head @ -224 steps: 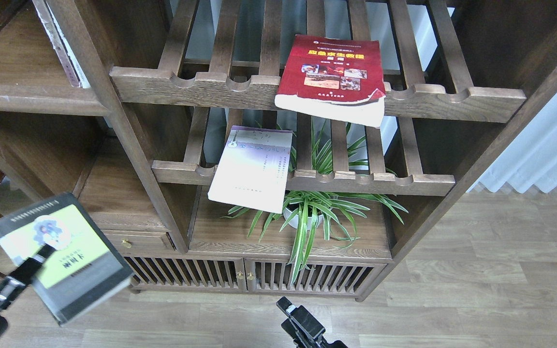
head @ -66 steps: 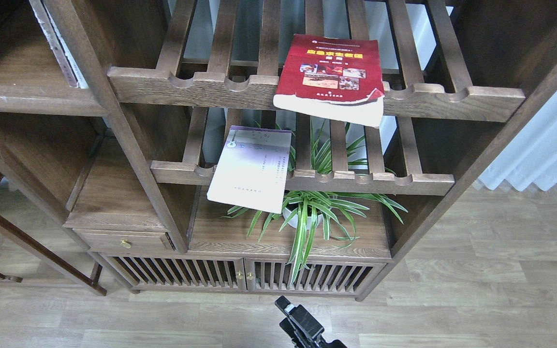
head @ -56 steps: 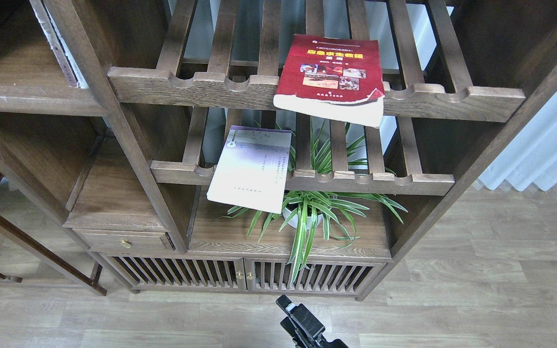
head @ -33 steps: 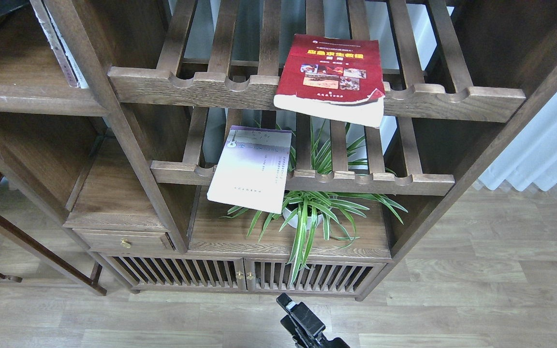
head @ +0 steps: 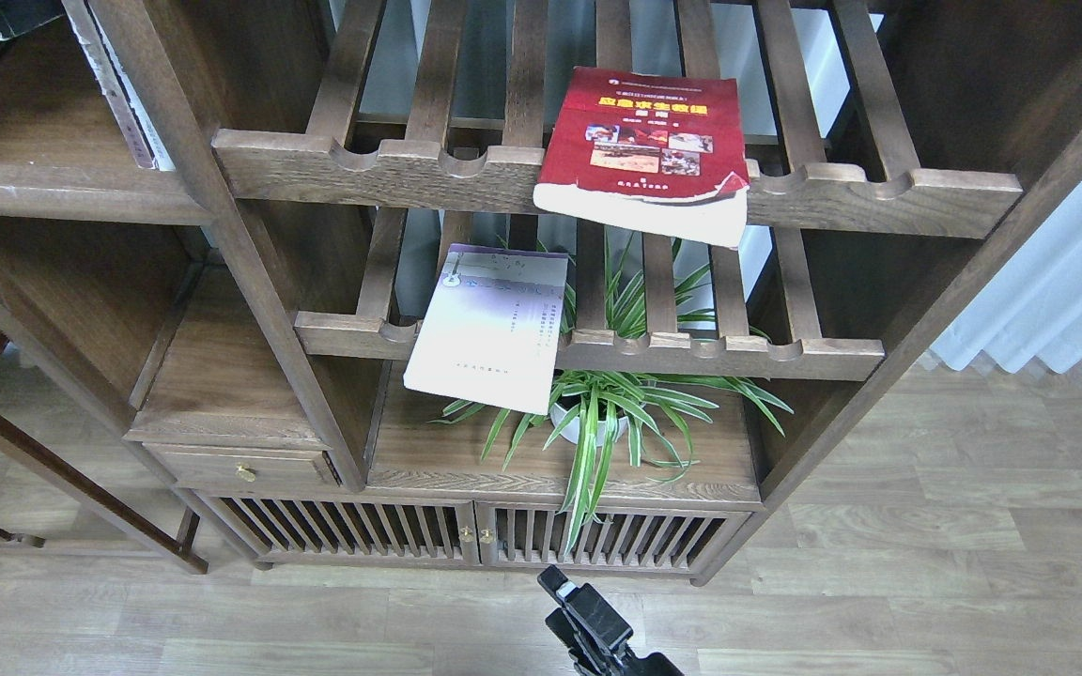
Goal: Organize books on shelf
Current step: 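Place the green book on the side shelf with the left gripper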
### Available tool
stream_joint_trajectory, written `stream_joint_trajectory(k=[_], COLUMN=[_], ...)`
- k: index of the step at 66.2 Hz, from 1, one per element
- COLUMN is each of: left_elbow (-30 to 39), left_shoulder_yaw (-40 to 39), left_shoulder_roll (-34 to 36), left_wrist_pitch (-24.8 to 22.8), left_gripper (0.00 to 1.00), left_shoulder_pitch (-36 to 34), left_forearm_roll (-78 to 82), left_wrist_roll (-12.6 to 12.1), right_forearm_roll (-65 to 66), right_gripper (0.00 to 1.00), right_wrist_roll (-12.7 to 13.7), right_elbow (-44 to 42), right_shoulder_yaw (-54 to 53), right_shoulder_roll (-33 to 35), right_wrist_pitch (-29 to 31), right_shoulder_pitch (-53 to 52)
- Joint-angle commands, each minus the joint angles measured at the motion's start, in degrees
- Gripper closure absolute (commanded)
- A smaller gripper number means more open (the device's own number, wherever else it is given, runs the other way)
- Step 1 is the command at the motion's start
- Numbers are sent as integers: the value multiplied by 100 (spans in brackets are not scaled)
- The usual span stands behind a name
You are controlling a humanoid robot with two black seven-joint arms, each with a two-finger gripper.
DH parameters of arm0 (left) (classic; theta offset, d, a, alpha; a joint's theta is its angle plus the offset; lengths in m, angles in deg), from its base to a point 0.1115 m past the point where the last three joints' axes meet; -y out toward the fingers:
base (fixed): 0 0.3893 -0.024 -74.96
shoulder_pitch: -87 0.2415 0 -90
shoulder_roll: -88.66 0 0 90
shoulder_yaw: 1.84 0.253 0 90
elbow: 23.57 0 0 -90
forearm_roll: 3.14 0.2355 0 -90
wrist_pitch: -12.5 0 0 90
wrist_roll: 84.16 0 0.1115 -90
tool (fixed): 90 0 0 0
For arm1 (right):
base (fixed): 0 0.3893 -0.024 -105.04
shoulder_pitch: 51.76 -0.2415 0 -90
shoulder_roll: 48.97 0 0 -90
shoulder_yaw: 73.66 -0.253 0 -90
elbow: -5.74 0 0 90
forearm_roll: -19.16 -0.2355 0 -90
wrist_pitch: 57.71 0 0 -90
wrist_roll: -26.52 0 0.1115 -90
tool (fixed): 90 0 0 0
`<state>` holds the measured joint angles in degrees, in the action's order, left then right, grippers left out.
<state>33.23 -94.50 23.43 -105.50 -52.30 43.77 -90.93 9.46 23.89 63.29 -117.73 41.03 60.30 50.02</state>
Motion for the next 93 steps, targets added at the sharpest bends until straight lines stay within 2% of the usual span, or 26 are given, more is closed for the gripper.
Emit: stream_joint_trajectory(k=[1,21,27,35,65,73,93], left_elbow=[-64,-188,-135,-91,217,427,1490], left_shoulder_yaw=[10,300,309,169,-315,-350,-895], left_shoulder_roll=[-51,-87,-87,-78,-25,-25,54], left_wrist_pitch=[0,0,0,0,0,0,0], left_gripper=[72,69,64,58,56,56,53], left_shoulder_pitch=[131,158,158,158,184,395,1616], left_forearm_roll=[-252,-701,-710,-797,-1386,-1589,-1773], left_wrist_roll=[87,290,307,386,492,483,369], right_forearm_roll=[-5,-14,-23,-14,-23,-23,-58], right_gripper=[4,4,4,4,3,3,3], right_wrist_roll=[-1,-1,-1,-1,-37,-37,-37], right_elbow=[1,1,1,1,1,1,1], right_shoulder_yaw=[-5,-5,-5,-14,-14,-14,-93], right_shoulder_roll=[0,0,0,0,0,0,0], right_wrist_pitch=[-1,-1,-1,-1,-1,-1,-1], right_shoulder_pitch=[-8,-52,-52,-52,-61,-61,-61])
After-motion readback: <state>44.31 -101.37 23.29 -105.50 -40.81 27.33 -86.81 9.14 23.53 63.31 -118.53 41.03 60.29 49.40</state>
